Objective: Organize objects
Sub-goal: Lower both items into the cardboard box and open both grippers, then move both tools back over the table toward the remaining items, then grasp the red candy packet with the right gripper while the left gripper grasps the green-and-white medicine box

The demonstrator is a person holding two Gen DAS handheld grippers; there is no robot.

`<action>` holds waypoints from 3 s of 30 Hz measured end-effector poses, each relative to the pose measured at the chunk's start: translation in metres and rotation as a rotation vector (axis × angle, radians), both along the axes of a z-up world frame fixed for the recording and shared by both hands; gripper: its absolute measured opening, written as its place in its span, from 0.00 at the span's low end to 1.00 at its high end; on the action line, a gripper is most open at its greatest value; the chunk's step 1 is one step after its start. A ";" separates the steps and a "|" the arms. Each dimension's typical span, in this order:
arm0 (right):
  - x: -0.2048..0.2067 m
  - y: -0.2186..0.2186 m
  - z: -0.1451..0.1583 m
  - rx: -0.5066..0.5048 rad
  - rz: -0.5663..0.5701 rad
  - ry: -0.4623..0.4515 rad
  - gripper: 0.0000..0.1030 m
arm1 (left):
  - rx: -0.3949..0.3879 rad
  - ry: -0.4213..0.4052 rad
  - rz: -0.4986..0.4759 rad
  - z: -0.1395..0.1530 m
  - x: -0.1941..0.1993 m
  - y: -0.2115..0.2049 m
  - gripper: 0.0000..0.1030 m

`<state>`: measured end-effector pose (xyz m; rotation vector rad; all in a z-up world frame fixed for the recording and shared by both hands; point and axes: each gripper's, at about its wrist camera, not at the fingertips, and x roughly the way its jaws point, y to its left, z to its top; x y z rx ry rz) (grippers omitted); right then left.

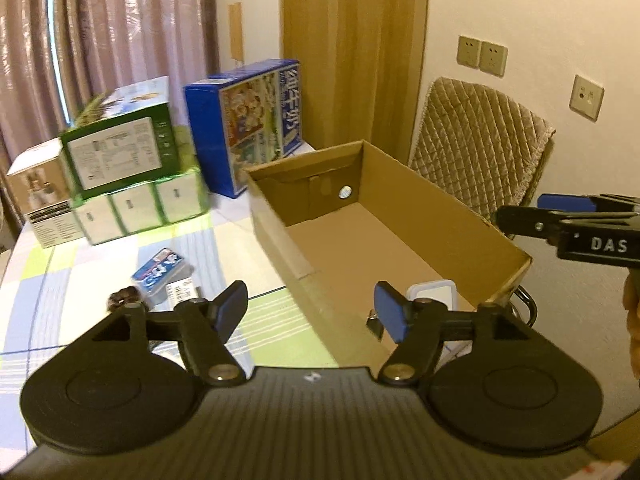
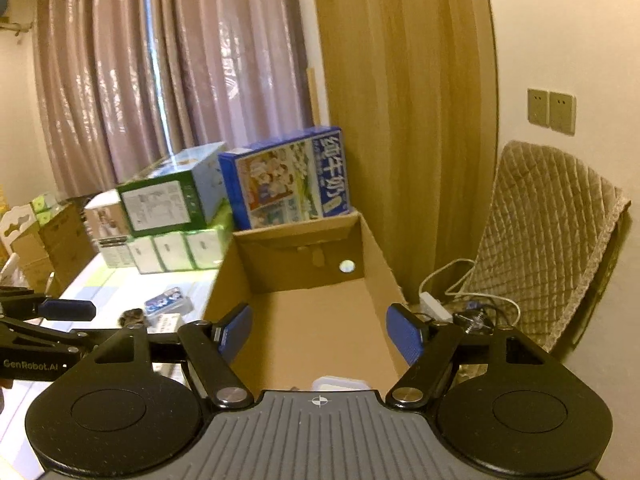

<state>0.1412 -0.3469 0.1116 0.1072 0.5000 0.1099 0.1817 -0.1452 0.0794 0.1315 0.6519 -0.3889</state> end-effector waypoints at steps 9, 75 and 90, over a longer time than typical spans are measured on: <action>-0.045 0.045 0.021 -0.012 0.052 -0.026 0.77 | -0.038 -0.019 0.065 0.018 -0.040 0.052 0.83; 0.028 0.277 -0.202 -0.595 0.697 0.100 0.26 | 0.107 0.156 0.197 -0.137 0.011 0.214 0.98; 0.064 0.203 -0.172 -0.102 0.303 0.335 0.25 | 0.104 0.161 0.205 -0.150 0.042 0.195 0.82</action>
